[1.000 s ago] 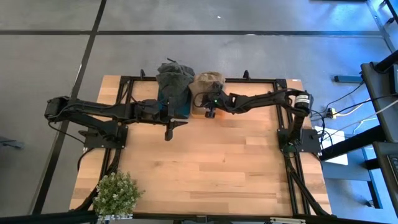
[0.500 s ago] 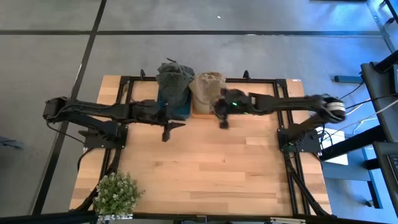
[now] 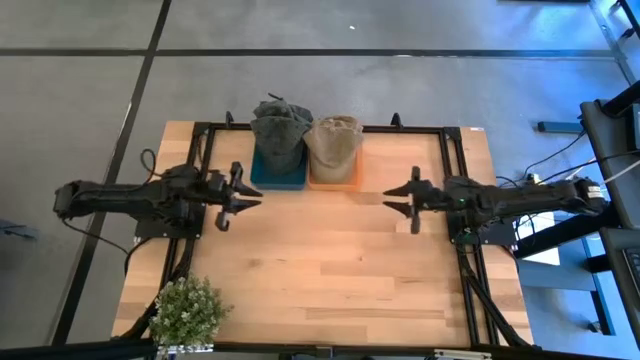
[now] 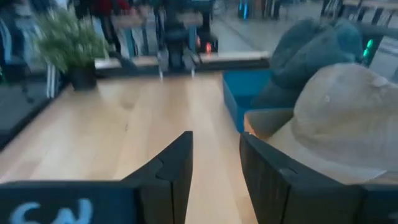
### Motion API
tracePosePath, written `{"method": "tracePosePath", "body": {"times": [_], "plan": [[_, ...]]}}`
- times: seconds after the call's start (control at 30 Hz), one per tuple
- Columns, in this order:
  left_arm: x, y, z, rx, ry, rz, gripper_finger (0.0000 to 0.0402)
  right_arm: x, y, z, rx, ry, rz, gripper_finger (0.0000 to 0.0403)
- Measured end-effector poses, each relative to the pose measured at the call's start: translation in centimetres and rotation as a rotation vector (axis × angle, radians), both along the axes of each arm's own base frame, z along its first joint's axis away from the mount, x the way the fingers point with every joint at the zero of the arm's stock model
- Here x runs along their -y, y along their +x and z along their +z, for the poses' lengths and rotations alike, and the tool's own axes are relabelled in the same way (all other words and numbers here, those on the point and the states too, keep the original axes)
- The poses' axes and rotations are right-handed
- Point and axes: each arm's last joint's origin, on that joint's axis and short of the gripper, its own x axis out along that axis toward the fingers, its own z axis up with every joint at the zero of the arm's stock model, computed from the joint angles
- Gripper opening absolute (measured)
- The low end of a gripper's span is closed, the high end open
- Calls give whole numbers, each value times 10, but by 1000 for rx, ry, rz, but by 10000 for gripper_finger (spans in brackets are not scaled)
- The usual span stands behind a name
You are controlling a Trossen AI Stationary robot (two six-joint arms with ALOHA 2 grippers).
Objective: Pick & Place hat
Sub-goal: Return to Home Position
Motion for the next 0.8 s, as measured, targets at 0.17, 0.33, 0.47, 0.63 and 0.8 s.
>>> {"method": "tracePosePath", "body": {"times": [0.17,0.33,0.47,0.63,0.8], "plan": [[-2,-12,-15,29,-3,7,88,-1,-17,-21,120,32,13,133],[-5,-19,-25,61,-15,-7,88,-1,-27,-34,184,51,13,133],[-7,-22,-38,84,-34,1,88,-2,-30,-31,226,56,24,133],[-11,-23,-43,71,-63,20,88,-2,-32,-29,243,58,58,133],[-13,-24,-44,67,-61,43,88,-2,-31,-34,201,81,55,133]]}}
